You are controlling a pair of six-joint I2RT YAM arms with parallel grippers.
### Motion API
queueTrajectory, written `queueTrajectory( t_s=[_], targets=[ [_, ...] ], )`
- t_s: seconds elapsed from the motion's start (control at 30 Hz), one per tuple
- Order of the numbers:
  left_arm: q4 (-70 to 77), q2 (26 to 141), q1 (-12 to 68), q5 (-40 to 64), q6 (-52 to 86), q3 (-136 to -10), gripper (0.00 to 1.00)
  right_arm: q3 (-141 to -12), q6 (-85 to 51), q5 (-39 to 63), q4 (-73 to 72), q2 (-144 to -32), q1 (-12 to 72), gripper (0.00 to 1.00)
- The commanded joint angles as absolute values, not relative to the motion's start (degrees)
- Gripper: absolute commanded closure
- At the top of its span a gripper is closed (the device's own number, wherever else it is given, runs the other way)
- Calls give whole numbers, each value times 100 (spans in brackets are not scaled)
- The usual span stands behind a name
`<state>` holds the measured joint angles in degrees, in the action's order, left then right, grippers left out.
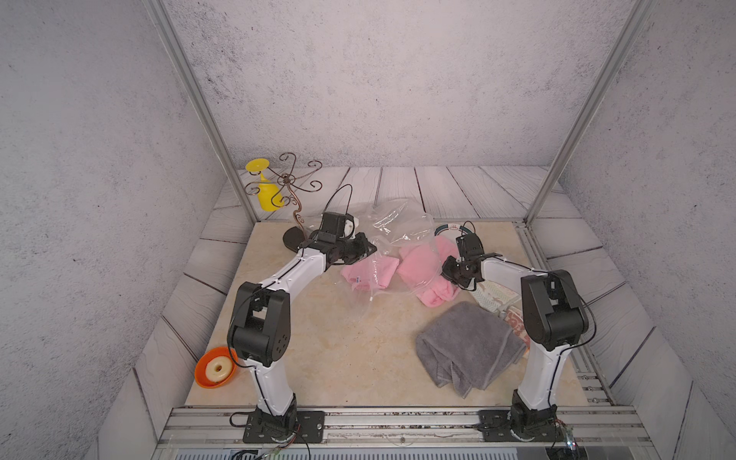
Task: Place the folded towel into the vacuum bag
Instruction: Pick up the towel from the center of the board, then place the towel in the vacuum bag.
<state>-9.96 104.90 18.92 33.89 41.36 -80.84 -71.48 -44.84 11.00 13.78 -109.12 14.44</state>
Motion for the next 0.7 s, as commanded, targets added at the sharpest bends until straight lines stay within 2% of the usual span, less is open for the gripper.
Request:
queueTrajectory(
  t_s=[0.0, 0.2, 0.5, 0.67],
  targets=[
    [-1066, 10558, 1906, 3222, 4029, -8194, 100, -7113, -4198, 1516, 835, -10023, 1450, 100],
    [-1302, 10642, 1907, 2964, 4100, -8146, 100, -7015, -3921, 2276, 636, -9222, 1433, 100],
    [-1260, 10702, 1907, 3033, 4167, -8140, 100, -7399, -2881, 2271, 815, -7703, 1441, 100],
    [-1274, 10822, 1934, 3126, 4181, -8212, 100, -7688, -2835, 3188, 198, -7247, 1491, 100]
  ],
)
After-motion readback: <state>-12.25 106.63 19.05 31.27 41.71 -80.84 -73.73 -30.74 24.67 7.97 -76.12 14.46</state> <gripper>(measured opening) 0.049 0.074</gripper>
